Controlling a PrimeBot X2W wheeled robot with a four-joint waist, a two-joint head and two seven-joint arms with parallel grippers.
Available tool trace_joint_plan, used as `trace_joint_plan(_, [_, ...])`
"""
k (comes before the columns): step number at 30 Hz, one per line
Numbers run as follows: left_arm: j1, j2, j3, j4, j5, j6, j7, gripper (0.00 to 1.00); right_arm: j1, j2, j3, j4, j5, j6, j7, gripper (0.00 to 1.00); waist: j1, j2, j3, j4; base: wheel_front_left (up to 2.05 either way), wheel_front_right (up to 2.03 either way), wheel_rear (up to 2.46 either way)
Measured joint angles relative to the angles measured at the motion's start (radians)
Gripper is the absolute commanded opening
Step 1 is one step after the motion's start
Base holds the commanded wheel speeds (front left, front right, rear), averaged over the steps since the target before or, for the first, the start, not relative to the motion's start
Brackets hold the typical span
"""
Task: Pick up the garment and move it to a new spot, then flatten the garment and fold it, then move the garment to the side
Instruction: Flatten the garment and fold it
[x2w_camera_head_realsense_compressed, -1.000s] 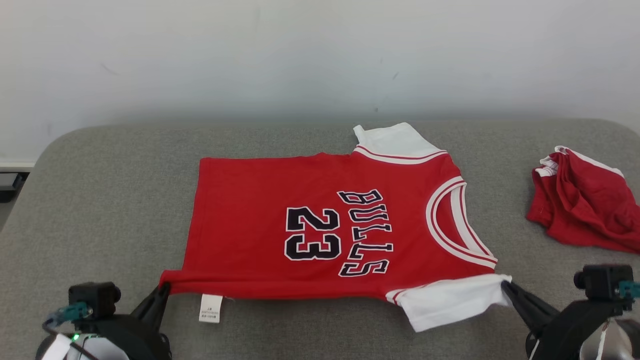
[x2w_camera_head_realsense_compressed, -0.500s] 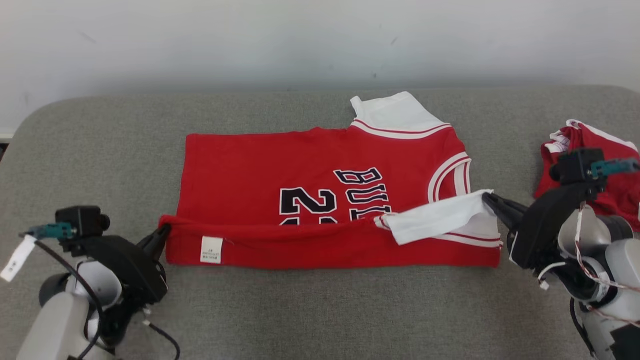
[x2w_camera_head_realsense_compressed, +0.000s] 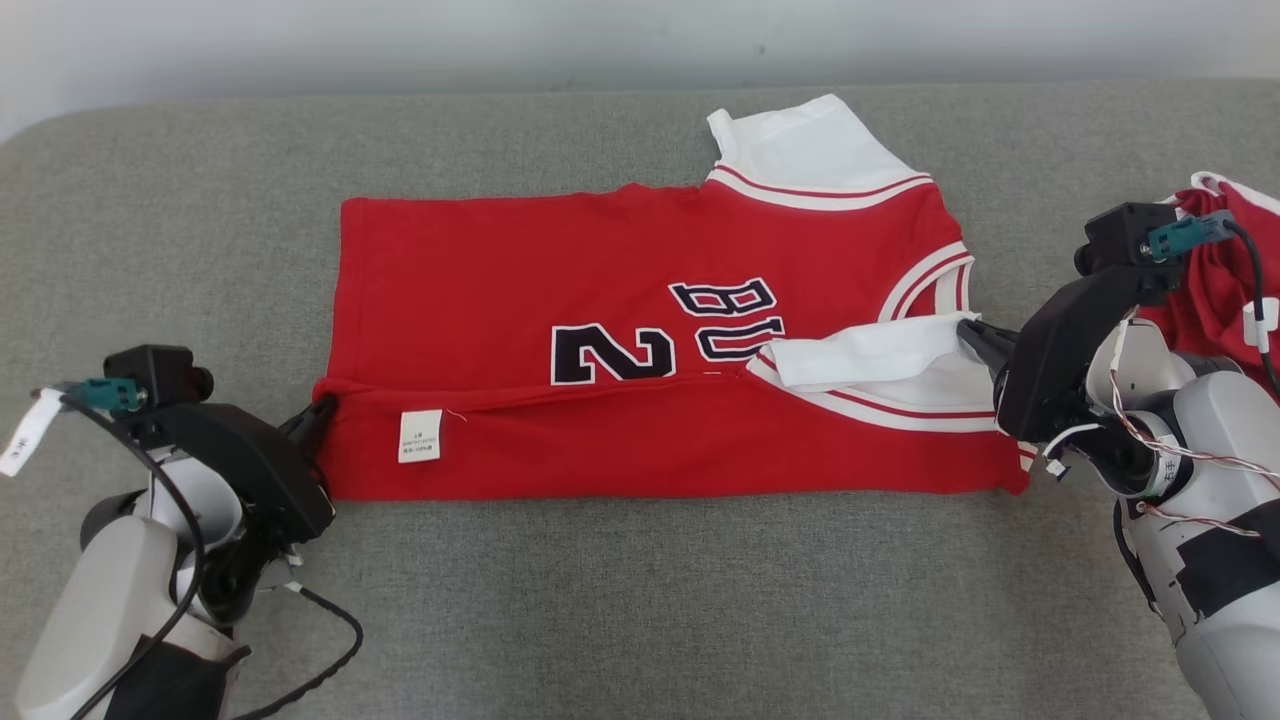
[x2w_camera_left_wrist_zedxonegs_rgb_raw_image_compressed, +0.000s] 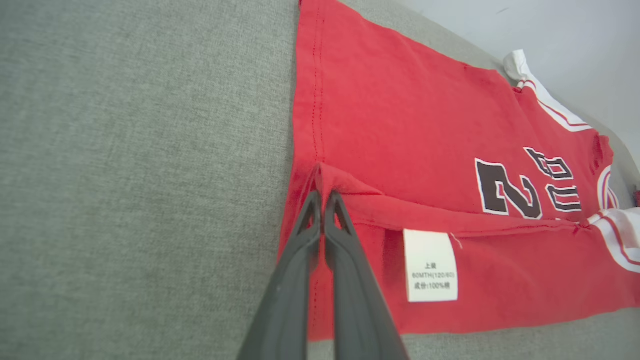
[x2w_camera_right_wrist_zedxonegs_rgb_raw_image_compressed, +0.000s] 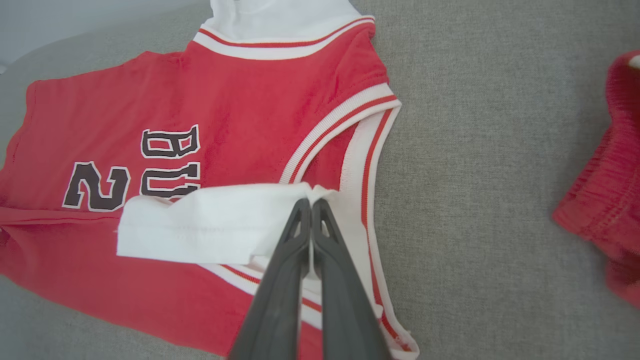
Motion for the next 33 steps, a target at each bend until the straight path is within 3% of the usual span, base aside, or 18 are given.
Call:
trace_joint_plan(1, [0.0,0.0,-0.006,0.01,0.002,0.0,-0.004,0.19,-0.004,0.003,0.0,0.011,0.0,0.0,-0.007,0.0,0.0,0.0,0.003,0.0,0.0,0.0,0.0])
trace_joint_plan(2, [0.0,0.0,-0.008,0.017,0.002,0.0,-0.008,0.47,-0.007,0.004,0.0,0.021,0.0,0.002,-0.011,0.17,0.0,0.0,0.006,0.0,0.0,0.0,0.0])
trace_joint_plan(3, [0.0,-0.002,-0.009,0.025,0.002,0.0,-0.016,0.6,-0.008,0.006,0.0,0.034,-0.001,0.005,-0.018,0.21,0.0,0.0,0.007,0.0,0.0,0.0,0.0])
trace_joint_plan(4, [-0.001,-0.001,-0.01,0.031,0.003,0.0,-0.024,1.0,-0.009,0.006,0.0,0.041,-0.001,0.006,-0.027,0.45,-0.0001,0.0,0.007,-0.001,0.0,0.0,0.0])
trace_joint_plan(5, [-0.001,-0.001,-0.012,0.035,0.004,0.0,-0.036,1.0,-0.01,0.007,-0.002,0.047,-0.002,0.009,-0.038,1.0,-0.0002,0.0,0.006,-0.001,0.0,0.0,0.0])
trace_joint_plan(20, [0.03,-0.002,-0.023,0.053,0.043,-0.001,-0.233,1.0,-0.016,0.014,-0.016,0.121,-0.006,0.053,-0.216,1.0,-0.0003,-0.0001,-0.047,-0.004,0.0,0.0,0.0])
trace_joint_plan(26, [0.122,-0.035,-0.059,0.021,0.072,-0.001,-0.319,1.0,0.083,0.003,-0.018,0.081,-0.034,0.062,-0.313,1.0,-0.0003,-0.0002,-0.088,0.001,0.0,0.0,0.0])
trace_joint_plan(33, [0.213,-0.032,-0.085,-0.023,0.118,-0.001,-0.404,1.0,0.263,-0.012,0.0,-0.002,-0.086,0.062,-0.415,1.0,-0.0004,-0.0002,-0.133,0.017,0.0,0.0,0.0])
